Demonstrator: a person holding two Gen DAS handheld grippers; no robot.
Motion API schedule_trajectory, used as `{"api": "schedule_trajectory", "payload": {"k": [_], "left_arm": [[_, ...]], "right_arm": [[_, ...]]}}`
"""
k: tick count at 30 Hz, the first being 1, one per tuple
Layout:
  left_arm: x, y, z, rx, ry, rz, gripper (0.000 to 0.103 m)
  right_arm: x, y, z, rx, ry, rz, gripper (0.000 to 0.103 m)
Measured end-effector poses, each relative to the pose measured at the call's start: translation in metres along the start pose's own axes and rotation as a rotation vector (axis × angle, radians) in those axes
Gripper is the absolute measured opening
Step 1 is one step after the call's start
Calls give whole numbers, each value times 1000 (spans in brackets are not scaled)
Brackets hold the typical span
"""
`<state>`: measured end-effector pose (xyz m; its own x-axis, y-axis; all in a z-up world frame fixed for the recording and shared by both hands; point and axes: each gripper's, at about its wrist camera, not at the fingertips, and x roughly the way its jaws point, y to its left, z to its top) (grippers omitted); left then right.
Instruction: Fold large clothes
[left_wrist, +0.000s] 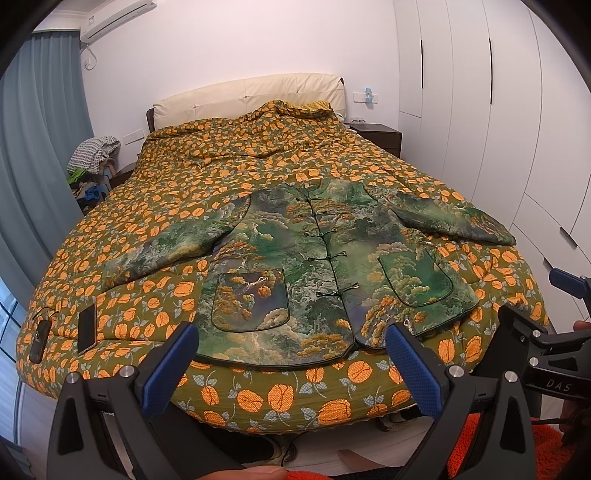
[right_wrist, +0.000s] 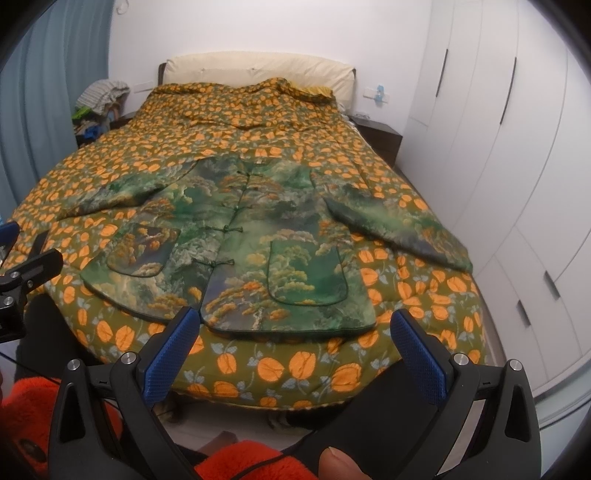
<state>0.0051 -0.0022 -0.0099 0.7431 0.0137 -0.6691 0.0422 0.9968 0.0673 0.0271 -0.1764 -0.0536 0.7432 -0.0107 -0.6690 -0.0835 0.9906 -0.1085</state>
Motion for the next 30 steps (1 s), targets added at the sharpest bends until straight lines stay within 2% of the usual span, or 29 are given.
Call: {"api": "schedule_trajectory", "payload": {"k": [30], "left_arm": [[3, 3, -1, 6, 2, 9, 103]], "right_arm": [[4, -1, 1, 2, 7, 2, 103]]}}
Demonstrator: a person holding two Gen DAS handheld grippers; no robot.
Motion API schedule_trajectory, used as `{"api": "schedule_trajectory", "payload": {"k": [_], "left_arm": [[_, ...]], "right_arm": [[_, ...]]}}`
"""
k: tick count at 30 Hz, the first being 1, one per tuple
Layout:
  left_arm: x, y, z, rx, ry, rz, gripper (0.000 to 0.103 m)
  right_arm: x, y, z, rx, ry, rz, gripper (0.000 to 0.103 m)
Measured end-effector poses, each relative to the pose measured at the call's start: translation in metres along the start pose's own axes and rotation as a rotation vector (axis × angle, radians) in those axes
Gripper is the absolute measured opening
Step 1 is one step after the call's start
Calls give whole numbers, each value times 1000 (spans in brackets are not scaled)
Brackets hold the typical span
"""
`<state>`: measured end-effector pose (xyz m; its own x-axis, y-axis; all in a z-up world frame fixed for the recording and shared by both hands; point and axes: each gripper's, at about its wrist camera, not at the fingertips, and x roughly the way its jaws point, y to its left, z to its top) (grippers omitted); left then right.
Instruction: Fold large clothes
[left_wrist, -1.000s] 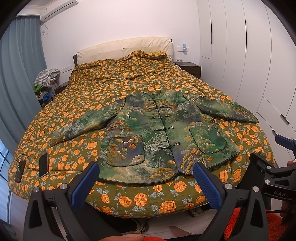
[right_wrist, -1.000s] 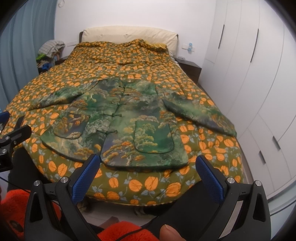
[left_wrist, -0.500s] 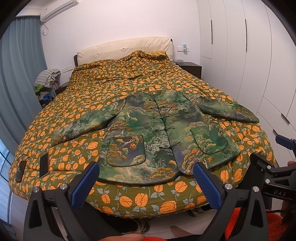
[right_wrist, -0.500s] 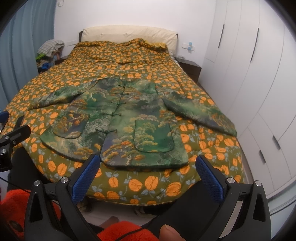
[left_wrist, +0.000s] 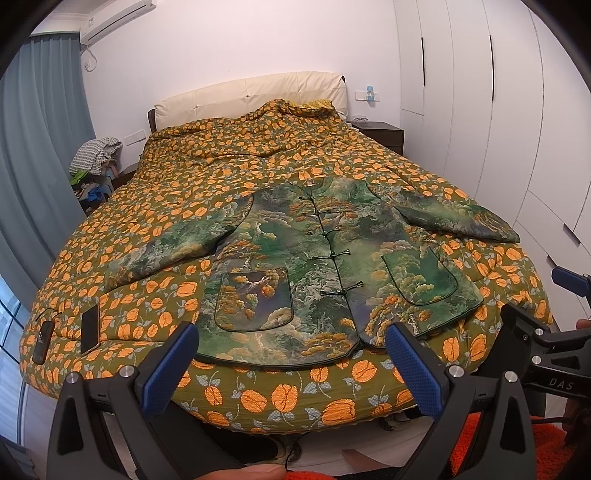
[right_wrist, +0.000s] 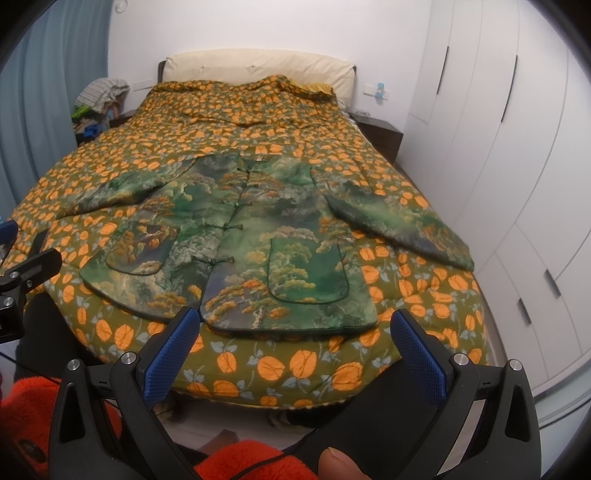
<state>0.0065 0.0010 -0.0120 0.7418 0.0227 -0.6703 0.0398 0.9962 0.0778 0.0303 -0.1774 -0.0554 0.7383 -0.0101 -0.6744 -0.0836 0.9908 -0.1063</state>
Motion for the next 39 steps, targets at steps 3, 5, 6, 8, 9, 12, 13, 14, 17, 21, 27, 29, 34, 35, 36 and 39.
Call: {"api": "schedule_trajectory", "payload": {"k": [3, 5, 6, 8, 9, 12, 13, 14, 17, 21, 27, 29, 34, 35, 36, 39], "left_arm": [[0, 2, -2, 3, -2, 5, 103], [0, 3, -2, 3, 0, 6, 103], [0, 3, -3, 4, 1, 7, 103], [0, 2, -2, 5, 2, 8, 103], [1, 3, -2, 7, 2, 9, 103], [1, 3, -2, 11, 1, 14, 103], [1, 3, -2, 12, 2, 16, 103], [1, 3, -2, 13, 3, 17, 103], [2, 3, -2, 14, 3, 19, 103], [2, 2, -1, 15, 4, 21, 103], [3, 5, -1, 17, 5, 24, 103], [3, 3, -1, 17, 6, 23, 103], [4, 7, -2, 18, 13, 26, 103], [5, 7, -2, 20, 15, 28, 103], [5, 8, -3, 20, 15, 28, 103], [6, 7, -3, 21, 17, 31, 103]], "right_arm": [[0, 0, 0, 0, 1, 0, 103], [0, 0, 0, -2, 2, 0, 103], [0, 0, 0, -2, 2, -1, 103], [0, 0, 1, -1, 1, -1, 103], [1, 1, 1, -2, 1, -1, 103], [1, 1, 1, -2, 3, -1, 103], [1, 1, 1, -3, 3, -1, 103], [1, 1, 1, -3, 1, -1, 103], [1, 1, 1, -5, 1, -1, 103], [1, 1, 2, -5, 1, -2, 103], [3, 1, 2, -9, 1, -1, 103], [2, 2, 3, -9, 0, -3, 103], [3, 2, 2, -9, 2, -1, 103], [3, 3, 3, -9, 2, 0, 103], [3, 3, 3, -8, 2, -1, 103], [4, 4, 3, -8, 3, 0, 103]]}}
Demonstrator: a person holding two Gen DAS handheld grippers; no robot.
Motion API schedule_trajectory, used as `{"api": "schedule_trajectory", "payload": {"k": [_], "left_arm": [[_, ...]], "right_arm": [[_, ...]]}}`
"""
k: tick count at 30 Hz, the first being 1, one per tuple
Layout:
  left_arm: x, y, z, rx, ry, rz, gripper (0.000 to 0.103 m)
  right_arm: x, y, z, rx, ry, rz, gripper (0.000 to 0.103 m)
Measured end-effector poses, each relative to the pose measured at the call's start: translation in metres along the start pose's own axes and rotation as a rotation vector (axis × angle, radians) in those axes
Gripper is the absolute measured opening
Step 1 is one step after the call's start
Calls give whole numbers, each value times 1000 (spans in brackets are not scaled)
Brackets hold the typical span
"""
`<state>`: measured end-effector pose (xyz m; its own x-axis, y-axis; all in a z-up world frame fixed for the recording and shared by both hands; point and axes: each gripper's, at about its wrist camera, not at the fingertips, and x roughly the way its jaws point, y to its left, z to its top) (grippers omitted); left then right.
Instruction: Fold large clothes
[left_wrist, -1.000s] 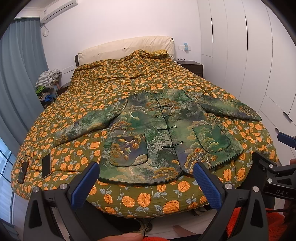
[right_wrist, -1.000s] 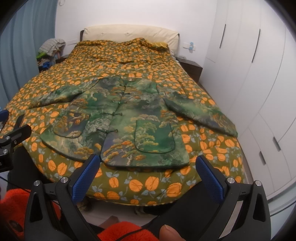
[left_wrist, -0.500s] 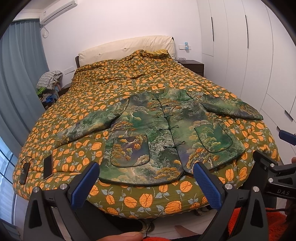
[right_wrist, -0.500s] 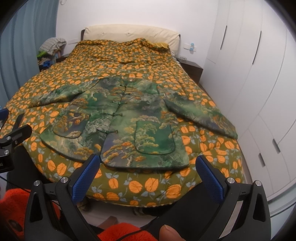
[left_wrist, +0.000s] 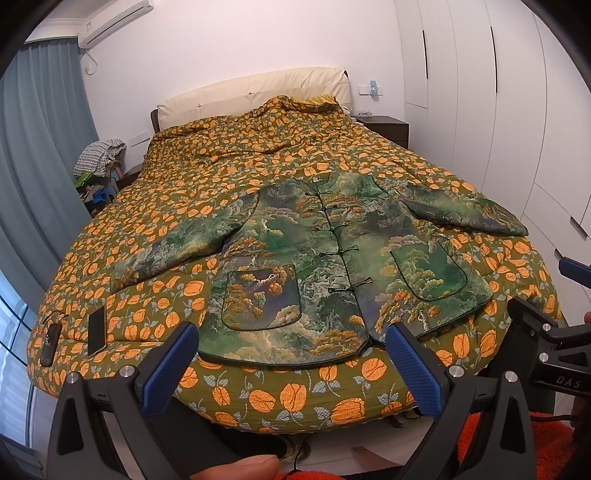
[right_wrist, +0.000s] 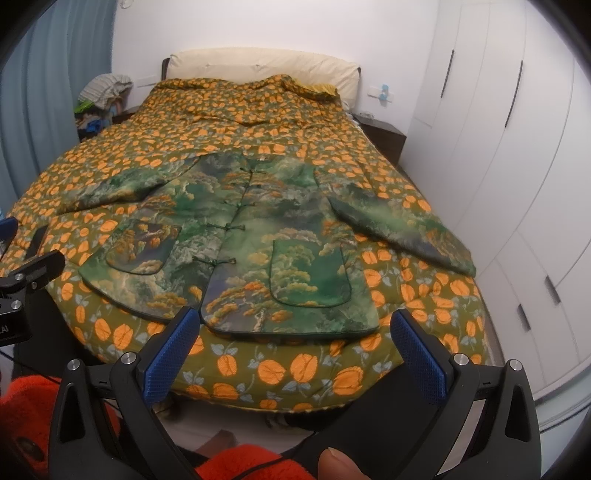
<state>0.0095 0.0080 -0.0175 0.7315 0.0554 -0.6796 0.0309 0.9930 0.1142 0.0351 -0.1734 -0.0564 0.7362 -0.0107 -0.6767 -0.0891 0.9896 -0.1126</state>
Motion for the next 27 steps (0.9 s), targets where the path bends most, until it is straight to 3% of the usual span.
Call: {"api": "schedule_trajectory", "payload": {"k": [27], "left_arm": [[3, -4, -3, 7, 10, 11, 103]], "right_arm": [[2, 6, -3, -5, 3, 2, 103]]}}
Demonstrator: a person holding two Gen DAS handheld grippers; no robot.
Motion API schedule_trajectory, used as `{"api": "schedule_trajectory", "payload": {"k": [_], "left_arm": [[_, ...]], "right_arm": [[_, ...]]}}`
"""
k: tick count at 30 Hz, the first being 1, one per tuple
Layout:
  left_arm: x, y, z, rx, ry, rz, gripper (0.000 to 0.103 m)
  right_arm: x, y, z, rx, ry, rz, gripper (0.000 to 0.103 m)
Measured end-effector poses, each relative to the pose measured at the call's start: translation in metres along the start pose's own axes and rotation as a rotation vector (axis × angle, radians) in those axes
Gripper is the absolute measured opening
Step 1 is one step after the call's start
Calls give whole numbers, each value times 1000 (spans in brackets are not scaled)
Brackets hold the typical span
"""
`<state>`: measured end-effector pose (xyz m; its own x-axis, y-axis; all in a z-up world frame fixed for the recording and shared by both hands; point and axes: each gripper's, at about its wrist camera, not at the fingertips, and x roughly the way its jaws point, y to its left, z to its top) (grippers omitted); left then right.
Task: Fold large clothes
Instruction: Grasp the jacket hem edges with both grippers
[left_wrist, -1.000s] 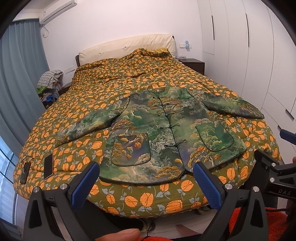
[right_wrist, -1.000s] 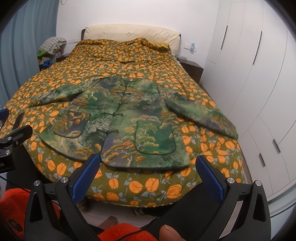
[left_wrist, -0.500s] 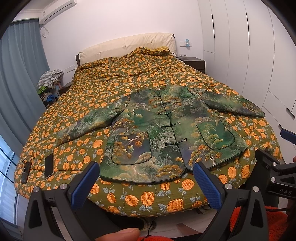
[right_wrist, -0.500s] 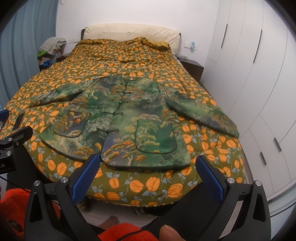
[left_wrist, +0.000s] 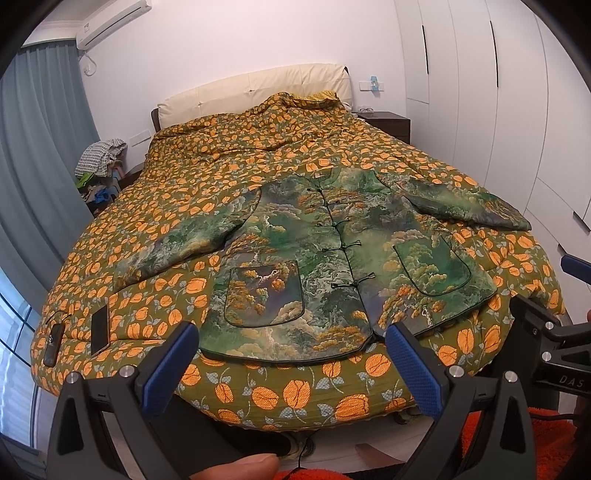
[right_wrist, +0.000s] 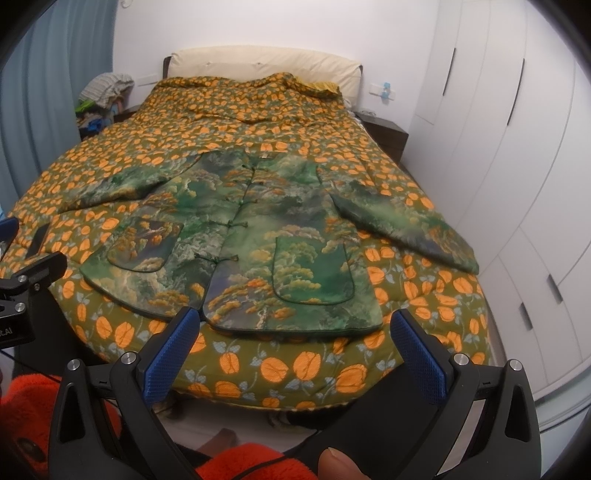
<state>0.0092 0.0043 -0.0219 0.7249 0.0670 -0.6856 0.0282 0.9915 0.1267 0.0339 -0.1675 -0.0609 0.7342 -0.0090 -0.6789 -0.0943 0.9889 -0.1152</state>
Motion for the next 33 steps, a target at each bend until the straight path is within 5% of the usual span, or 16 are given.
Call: {"api": "schedule_trajectory", "payload": {"k": [12, 23, 27, 33], "left_arm": [[0, 2, -1, -8, -13, 13, 103], [31, 81, 8, -171, -23, 17, 103], [65, 111, 5, -212, 20, 17, 103], [163, 144, -14, -121, 155, -59, 103]], "right_arm": [[0, 0, 0, -3, -3, 0, 103], [3, -42, 16, 124, -102, 60, 103], [18, -61, 28, 109, -167, 77, 103], [109, -111, 22, 191, 22, 196, 103]]}}
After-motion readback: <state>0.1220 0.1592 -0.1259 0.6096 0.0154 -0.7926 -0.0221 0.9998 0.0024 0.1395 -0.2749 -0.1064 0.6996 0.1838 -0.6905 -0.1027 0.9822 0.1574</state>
